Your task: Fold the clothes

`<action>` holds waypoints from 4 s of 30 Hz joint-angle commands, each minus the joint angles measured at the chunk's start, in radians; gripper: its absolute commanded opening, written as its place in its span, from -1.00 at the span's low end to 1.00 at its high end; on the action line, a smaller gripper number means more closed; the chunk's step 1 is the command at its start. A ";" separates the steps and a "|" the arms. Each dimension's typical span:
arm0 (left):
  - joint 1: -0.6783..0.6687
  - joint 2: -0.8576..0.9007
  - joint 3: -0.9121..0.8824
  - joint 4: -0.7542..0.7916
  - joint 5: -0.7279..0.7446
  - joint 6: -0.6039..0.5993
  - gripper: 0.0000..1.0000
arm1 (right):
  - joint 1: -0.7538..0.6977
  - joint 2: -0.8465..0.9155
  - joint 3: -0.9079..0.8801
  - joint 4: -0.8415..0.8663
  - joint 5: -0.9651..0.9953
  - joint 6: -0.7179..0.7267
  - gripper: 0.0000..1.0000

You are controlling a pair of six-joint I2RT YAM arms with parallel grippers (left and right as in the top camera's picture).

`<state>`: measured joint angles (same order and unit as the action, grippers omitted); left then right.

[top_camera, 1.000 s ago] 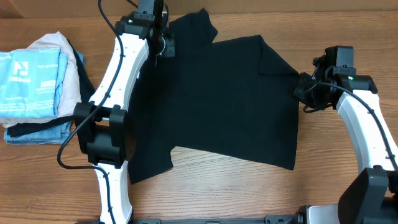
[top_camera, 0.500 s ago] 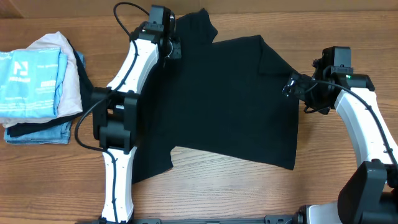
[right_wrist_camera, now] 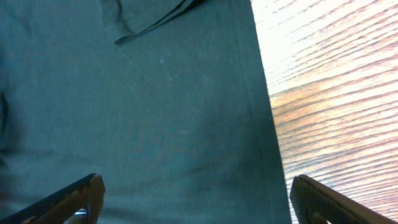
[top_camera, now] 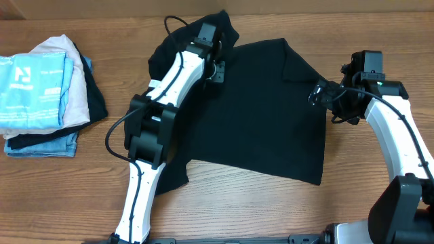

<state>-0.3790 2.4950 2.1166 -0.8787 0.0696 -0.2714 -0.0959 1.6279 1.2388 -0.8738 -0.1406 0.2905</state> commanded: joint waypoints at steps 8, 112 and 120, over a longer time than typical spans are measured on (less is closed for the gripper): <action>0.013 -0.153 0.070 -0.034 -0.154 -0.013 -0.43 | 0.003 0.002 0.017 0.006 0.009 -0.003 1.00; 0.296 -0.356 0.208 -0.634 -0.051 -0.068 -0.91 | -0.503 0.182 -0.440 0.006 0.134 0.211 -0.92; 0.286 -0.356 0.208 -0.521 0.030 -0.032 -0.77 | -0.459 0.177 -0.334 -0.088 -0.002 0.176 -0.92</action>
<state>-0.0853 2.1445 2.3295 -1.4506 0.0376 -0.3370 -0.5789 1.7245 0.8898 -0.9428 -0.2283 0.4896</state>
